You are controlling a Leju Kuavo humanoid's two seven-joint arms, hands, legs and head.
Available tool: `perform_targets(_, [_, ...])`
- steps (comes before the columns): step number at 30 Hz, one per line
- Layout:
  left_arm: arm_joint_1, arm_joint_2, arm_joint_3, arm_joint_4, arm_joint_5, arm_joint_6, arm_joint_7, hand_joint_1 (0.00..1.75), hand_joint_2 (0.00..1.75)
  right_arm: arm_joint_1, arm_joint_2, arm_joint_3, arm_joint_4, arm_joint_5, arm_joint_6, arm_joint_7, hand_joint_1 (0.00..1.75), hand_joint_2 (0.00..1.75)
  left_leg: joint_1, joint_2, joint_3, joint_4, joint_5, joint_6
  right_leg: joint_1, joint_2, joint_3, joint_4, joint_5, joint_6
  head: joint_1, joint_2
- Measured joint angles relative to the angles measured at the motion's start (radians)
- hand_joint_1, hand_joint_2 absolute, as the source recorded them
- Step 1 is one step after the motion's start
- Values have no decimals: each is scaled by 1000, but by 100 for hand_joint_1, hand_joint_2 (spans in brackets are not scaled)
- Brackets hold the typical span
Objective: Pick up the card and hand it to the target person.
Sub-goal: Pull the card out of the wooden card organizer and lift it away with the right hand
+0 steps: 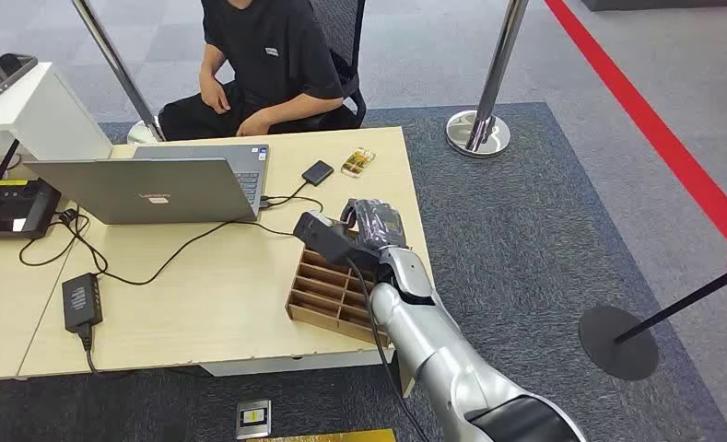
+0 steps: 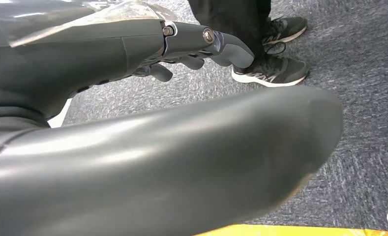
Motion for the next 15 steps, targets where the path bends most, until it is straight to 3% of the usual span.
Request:
perform_targets(9, [3,0,0,0,-4,0,3,0,0,0,3,0,-29,-48,-10,-35,168,175,0,0,0,0,0,0,0,0,0,0,0,0,0,0])
perform_targets(15, [3,0,0,0,-9,0,3,0,0,3,3,0,-88,-62,-10,-40,161,175,0,0,0,0,0,0,0,0,0,0,0,0,0,0])
